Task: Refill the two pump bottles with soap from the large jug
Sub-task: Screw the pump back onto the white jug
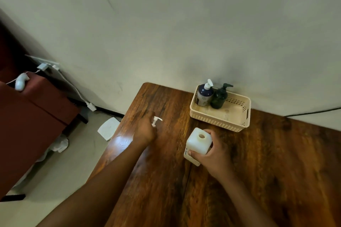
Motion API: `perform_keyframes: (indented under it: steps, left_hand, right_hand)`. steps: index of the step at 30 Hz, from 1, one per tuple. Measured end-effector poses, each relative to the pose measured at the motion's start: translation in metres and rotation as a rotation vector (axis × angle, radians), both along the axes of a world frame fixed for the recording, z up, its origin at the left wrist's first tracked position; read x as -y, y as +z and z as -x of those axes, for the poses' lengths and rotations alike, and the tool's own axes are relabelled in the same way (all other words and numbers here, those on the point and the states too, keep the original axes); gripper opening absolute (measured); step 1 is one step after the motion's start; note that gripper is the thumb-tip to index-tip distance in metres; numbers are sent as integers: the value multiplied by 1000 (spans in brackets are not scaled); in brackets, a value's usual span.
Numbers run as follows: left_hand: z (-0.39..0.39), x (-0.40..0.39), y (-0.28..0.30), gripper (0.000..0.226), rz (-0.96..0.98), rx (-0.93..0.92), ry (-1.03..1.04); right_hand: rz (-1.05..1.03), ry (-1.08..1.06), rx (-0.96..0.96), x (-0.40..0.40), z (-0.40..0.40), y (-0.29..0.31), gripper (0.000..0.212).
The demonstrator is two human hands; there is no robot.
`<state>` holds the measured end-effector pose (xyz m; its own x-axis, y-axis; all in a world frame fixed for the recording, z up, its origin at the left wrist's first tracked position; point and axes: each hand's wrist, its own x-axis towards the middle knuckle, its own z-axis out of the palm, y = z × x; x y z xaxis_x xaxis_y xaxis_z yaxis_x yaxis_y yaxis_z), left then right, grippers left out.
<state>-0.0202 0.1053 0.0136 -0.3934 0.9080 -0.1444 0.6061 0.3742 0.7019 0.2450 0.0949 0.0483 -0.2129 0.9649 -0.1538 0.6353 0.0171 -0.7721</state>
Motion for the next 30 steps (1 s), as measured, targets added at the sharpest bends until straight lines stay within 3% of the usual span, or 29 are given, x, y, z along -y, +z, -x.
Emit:
perform_keyframes:
  steps: [7, 9, 16, 23, 30]
  left_hand:
    - [-38, -39, 126, 32, -260, 23, -131]
    - [-54, -47, 170, 43, -293, 92, -106]
    - [-110, -66, 344, 48, -545, 189, -196]
    - [-169, -47, 503, 47, -787, 212, -298]
    - [-200, -13, 604, 49, -1009, 170, -336]
  right_hand:
    - [-110, 32, -94, -23, -43, 72, 86]
    - [-142, 31, -118, -31, -52, 98, 85]
    - [-343, -3, -162, -52, -89, 218, 89]
    - [-493, -2, -215, -52, -121, 328, 84]
    - [-600, -18, -210, -35, -133, 380, 79]
